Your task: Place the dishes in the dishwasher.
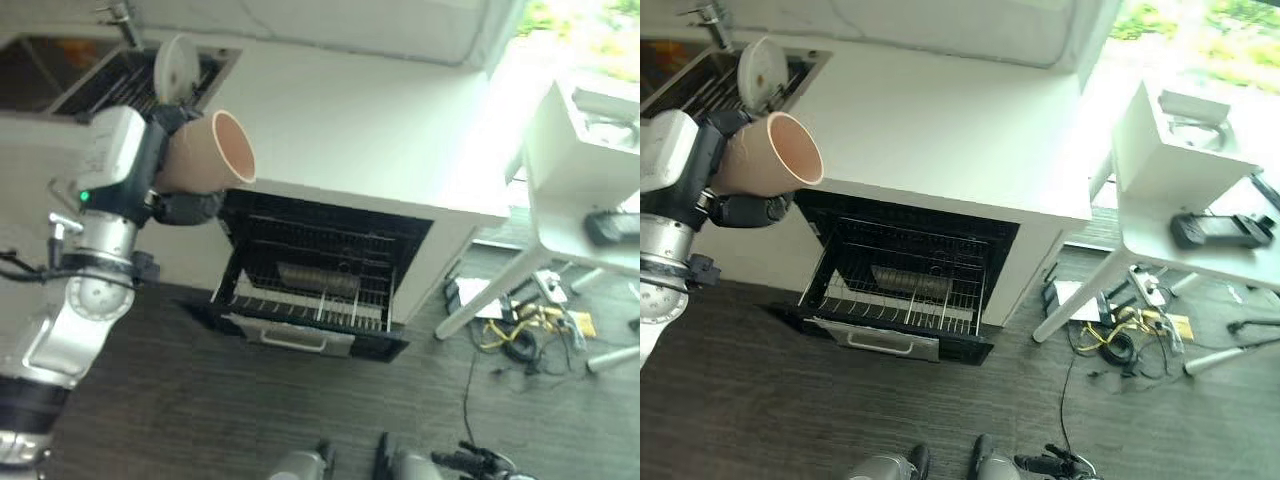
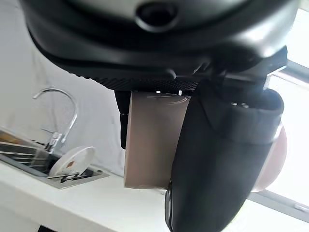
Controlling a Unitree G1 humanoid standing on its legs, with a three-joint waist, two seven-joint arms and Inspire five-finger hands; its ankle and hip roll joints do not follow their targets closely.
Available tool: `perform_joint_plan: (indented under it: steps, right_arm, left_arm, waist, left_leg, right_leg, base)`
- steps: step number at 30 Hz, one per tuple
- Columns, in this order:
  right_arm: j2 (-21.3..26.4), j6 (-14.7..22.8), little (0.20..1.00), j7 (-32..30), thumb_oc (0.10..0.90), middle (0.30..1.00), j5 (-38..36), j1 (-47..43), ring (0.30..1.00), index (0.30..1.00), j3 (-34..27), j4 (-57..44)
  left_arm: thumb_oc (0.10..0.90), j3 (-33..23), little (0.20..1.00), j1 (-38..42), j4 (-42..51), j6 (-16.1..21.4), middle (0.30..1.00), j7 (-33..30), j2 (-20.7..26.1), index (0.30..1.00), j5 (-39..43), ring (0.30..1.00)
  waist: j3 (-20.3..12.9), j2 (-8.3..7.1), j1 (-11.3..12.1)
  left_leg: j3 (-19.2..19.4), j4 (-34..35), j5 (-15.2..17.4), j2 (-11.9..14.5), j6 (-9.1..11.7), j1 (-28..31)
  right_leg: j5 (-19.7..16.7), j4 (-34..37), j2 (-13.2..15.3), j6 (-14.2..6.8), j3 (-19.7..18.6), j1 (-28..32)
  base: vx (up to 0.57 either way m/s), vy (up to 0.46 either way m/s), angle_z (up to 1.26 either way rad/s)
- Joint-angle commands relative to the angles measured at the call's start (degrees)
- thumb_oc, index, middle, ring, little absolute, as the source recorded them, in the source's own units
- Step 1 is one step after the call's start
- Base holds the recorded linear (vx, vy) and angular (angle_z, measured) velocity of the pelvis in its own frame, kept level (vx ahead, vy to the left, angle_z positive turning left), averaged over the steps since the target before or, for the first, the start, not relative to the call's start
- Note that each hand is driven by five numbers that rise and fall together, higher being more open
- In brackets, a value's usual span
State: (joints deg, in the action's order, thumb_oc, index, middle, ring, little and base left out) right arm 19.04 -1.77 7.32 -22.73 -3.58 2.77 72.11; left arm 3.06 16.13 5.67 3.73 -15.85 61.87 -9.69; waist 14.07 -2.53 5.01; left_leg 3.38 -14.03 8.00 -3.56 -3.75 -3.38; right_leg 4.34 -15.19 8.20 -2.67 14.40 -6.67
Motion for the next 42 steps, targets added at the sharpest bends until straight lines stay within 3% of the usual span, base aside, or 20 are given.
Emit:
perform_joint_plan:
  steps: [1,7,12,22,29,30,31,32,34,36,37,39,42]
  right_arm:
    - [4.81,0.39,0.9,0.57,0.8,0.9,-3.17,0.88,0.9,0.9,-0.99,0.47]
    - [4.46,-0.76,0.9,0.34,0.8,0.9,-3.73,1.68,0.9,0.9,-1.95,0.83]
    - [3.32,-1.32,0.9,-0.29,0.8,0.9,-5.24,2.5,0.9,0.9,-2.62,1.54]
    - [1.07,-0.27,0.9,-1.3,0.8,0.9,-5.46,3.75,0.9,0.9,-3.84,2.58]
    - [0.84,1.62,0.9,-1.5,0.8,0.9,-10.94,4.2,0.9,0.9,-5.36,1.1]
    - [0.74,3.46,0.9,-2.39,0.8,0.9,-11.48,4.32,0.9,0.9,-5.8,0.88]
    - [0.7,8.93,0.9,-6.05,0.8,0.9,-12.17,4.47,0.9,0.9,-6.35,-0.11]
    - [0.86,11.95,0.9,-8.03,0.8,0.9,-13.44,4.56,0.9,0.9,-6.85,-1.26]
    - [1.19,15.82,0.9,-12.59,0.8,0.9,-15.95,5.27,0.9,0.9,-8.67,-6.59]
    - [0.88,20.04,0.9,-17.1,0.8,0.9,-19.15,6.33,0.9,0.9,-11.02,-12.27]
    - [0.37,25.56,0.9,-21.76,0.8,0.9,-24.2,7.63,0.9,0.9,-14.7,-17.71]
    - [-0.53,32.27,0.9,-25.58,0.8,0.9,-28.95,8.43,0.9,0.9,-19.28,-22.02]
    - [-0.8,40.29,0.9,-27.46,0.8,0.9,-34.11,8.63,0.9,0.9,-25.57,-25.5]
  left_arm:
    - [0.4,-8.18,0.3,9.62,3.75,2.47,0.3,-3.23,1.46,0.3,1.68,0.3]
    - [0.4,-10.41,0.3,6.69,5.23,5.0,0.3,-1.89,0.42,0.3,2.66,0.3]
    - [0.4,-11.24,0.3,3.77,6.13,7.26,0.3,-1.87,-0.9,0.3,1.37,0.3]
    - [0.4,-7.63,0.3,5.66,5.71,5.35,0.3,-1.77,-1.81,0.3,-2.16,0.3]
    - [0.4,-3.23,0.3,9.51,3.32,5.55,0.3,-0.97,-2.39,0.3,-1.32,0.3]
    - [0.4,-2.71,0.3,9.83,3.12,5.47,0.3,-0.72,-2.72,0.3,-1.22,0.3]
    - [0.4,-1.9,0.3,10.03,2.71,5.77,0.3,-1.04,-3.23,0.3,-0.74,0.3]
    - [0.4,-1.61,0.3,10.03,2.65,6.1,0.3,-1.48,-3.54,0.3,-0.63,0.3]
    - [0.4,-1.14,0.3,9.67,1.99,6.66,0.3,-2.45,-4.44,0.3,0.36,0.3]
    - [0.4,-1.13,0.3,8.65,1.02,8.08,0.3,-2.42,-5.78,0.3,5.91,0.3]
    - [0.4,-1.33,0.3,6.88,-0.32,9.54,0.3,-1.63,-8.19,0.3,12.74,0.3]
    - [0.4,-1.08,0.3,5.65,-2.27,10.79,0.3,-0.3,-11.34,0.3,18.86,0.3]
    - [0.4,0.03,0.3,5.05,-4.98,12.58,0.3,0.74,-15.79,0.3,25.18,0.3]
  waist:
    - [-0.53,3.98,-2.86]
    - [-0.53,5.06,-3.33]
    - [-1.1,5.62,-3.54]
    - [-1.8,4.61,-4.99]
    - [-1.85,3.71,-6.74]
    - [-1.84,3.62,-6.96]
    - [-1.74,3.58,-7.37]
    - [-1.71,3.51,-7.59]
    - [-1.68,3.35,-8.62]
    - [-1.63,3.37,-9.67]
    - [-1.51,3.36,-10.81]
    - [-1.56,3.21,-11.93]
    - [-1.74,3.05,-13.11]
  left_leg:
    - [3.68,-3.16,0.35,13.28,7.93,-4.45]
    - [6.18,-3.16,-0.13,14.61,9.3,-4.55]
    - [7.54,-3.16,0.48,13.84,9.05,-3.29]
    - [9.12,-3.16,3.78,11.16,6.68,-1.44]
    - [10.54,-3.16,4.07,11.08,5.74,-0.72]
    - [10.61,-3.16,4.12,11.1,5.67,-0.53]
    - [10.89,-3.16,4.38,11.31,5.69,0.02]
    - [11.09,-3.16,4.35,11.45,5.7,0.15]
    - [11.83,-3.16,4.34,11.72,5.74,0.38]
    - [12.7,-3.16,4.46,11.95,5.78,0.7]
    - [13.59,-3.16,4.62,12.14,5.74,1.24]
    - [14.38,-3.16,4.87,12.22,5.59,1.62]
    - [15.09,-3.16,5.3,12.11,5.42,2.14]
  right_leg:
    - [4.75,-2.0,2.16,-4.65,1.55,0.0]
    - [5.65,-2.0,3.21,-4.28,4.62,1.84]
    - [4.87,-2.0,5.08,-5.04,5.16,2.78]
    - [2.05,-2.0,7.28,-8.5,1.42,0.63]
    - [2.07,-2.0,5.93,-8.22,-1.53,-0.42]
    - [2.14,-2.0,5.7,-8.15,-2.03,-0.48]
    - [2.58,-2.0,5.35,-8.15,-2.73,-0.24]
    - [2.65,-2.0,5.2,-8.09,-2.97,-0.29]
    - [2.81,-2.0,4.92,-7.89,-3.49,-0.59]
    - [2.97,-2.0,4.66,-7.73,-3.94,-0.81]
    - [3.09,-2.0,4.43,-7.69,-4.33,-0.77]
    - [3.12,-2.0,4.3,-7.66,-4.64,-0.88]
    - [3.03,-2.0,4.04,-7.77,-5.16,-1.13]
  base:
    - [-0.07,-0.103,0.47]
    - [0.0,0.03,0.46]
    - [0.04,0.132,0.27]
    - [0.02,0.044,-0.18]
    - [0.03,-0.037,-0.29]
    - [0.07,-0.07,-0.2]
    - [0.06,-0.073,-0.22]
    - [0.04,-0.063,-0.24]
    - [-0.01,-0.029,-0.35]
    - [-0.02,-0.002,-0.44]
    - [-0.01,0.003,-0.4]
    - [-0.01,0.008,-0.35]
    - [-0.01,0.014,-0.2]
